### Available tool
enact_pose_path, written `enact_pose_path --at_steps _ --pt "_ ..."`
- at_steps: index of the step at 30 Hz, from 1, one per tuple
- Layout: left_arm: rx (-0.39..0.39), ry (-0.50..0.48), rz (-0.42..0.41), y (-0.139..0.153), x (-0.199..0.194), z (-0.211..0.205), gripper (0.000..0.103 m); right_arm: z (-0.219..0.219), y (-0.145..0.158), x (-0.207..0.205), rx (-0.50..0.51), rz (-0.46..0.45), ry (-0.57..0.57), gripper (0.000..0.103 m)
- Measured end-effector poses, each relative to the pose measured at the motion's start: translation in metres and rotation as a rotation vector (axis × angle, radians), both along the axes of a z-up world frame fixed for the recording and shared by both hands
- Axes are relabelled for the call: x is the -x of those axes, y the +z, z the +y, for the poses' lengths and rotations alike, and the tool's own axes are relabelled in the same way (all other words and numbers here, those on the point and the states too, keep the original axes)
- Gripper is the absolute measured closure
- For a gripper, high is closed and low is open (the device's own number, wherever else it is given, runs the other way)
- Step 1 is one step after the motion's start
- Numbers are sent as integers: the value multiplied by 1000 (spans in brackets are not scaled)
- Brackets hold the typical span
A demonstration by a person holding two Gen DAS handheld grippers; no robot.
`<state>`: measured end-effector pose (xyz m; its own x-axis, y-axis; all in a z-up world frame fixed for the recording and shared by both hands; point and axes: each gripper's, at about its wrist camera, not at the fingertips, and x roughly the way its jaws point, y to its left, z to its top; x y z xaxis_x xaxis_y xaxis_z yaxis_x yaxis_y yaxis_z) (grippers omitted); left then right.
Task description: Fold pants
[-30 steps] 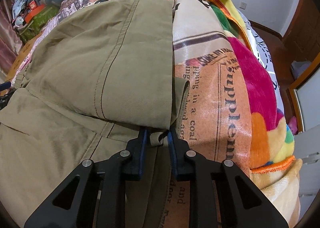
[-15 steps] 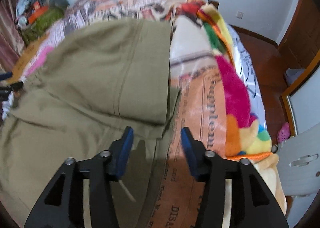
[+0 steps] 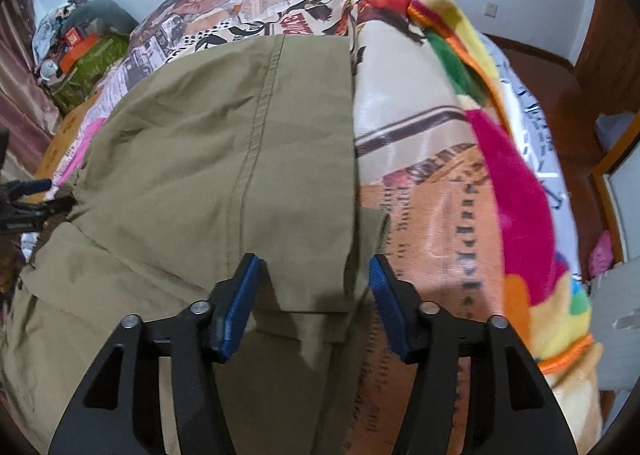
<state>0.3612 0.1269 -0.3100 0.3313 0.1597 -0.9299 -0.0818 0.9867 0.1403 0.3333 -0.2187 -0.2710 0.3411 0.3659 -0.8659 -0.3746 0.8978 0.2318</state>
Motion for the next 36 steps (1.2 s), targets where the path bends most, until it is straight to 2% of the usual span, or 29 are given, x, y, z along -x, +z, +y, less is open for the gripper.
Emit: enact_pose_path --at_steps 4,5,7,9,15,21,25,29,36 --pt "-17 -17 -9 -8 2 -6 6 11 -5 7 65 -44 22 83" --pt "-29 -19 -22 -8 3 -7 7 12 -4 8 74 -59 20 90" --pt "-35 -25 -40 -7 5 -10 11 11 0 9 70 -81 19 94" --pt "-39 -28 -45 -7 6 -10 13 11 4 8 71 -97 27 95" --pt "-71 -6 -69 -4 9 -7 16 23 19 11 165 -214 94 97" --pt "-104 4 -86 -1 10 0 16 22 40 1 152 -311 67 97" --pt "-106 17 -95 -2 9 4 16 32 34 -8 185 -316 73 97" --pt "-90 25 -93 -5 8 7 14 36 17 -19 219 -283 74 97" --pt "-81 34 -99 -10 9 11 7 38 -8 -30 249 -221 60 98"
